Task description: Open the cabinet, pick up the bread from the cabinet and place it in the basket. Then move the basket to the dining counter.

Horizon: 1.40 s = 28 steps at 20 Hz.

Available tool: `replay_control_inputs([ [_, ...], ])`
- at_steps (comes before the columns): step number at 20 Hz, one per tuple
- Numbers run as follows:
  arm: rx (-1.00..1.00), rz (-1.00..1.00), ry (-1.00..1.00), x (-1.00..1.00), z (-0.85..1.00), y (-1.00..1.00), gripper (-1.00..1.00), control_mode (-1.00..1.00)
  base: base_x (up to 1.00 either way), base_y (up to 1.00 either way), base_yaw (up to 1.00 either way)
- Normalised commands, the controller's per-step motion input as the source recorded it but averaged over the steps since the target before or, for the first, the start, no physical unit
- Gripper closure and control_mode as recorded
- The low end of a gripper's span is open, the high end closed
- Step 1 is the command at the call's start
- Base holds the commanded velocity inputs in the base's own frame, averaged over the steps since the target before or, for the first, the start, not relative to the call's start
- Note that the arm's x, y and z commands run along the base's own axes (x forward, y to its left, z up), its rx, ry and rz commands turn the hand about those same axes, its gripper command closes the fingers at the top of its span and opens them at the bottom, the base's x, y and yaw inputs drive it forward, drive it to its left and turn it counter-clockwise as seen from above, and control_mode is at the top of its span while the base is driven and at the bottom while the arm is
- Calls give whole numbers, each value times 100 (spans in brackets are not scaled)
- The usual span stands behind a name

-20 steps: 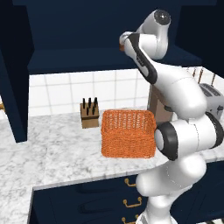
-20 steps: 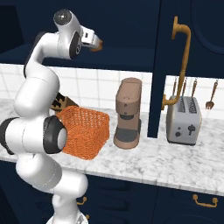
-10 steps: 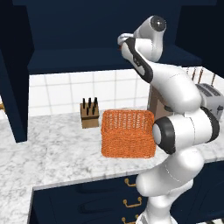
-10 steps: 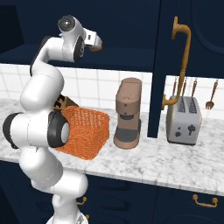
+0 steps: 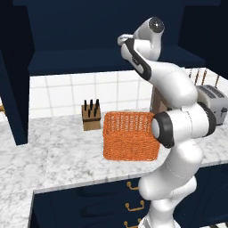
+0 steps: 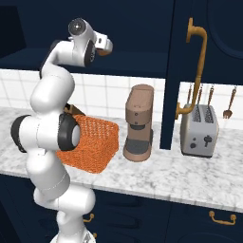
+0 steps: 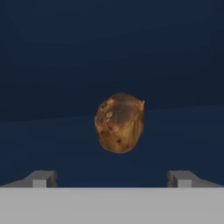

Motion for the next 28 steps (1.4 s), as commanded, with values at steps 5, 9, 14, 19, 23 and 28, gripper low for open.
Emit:
replay_control_inputs([
  [5,0,0,0,12,-18,0,-100,-100,0,0,0],
  [9,0,0,0,34,-11,0,-100,-100,0,0,0],
  [14,0,0,1,28,0,0,-100,-100,0,0,0],
  [19,0,0,0,26,0,0,-100,-100,0,0,0],
  [23,0,0,0,34,-8,0,-100,-100,0,0,0],
  [28,0,0,1,34,-9,0,-100,-100,0,0,0],
])
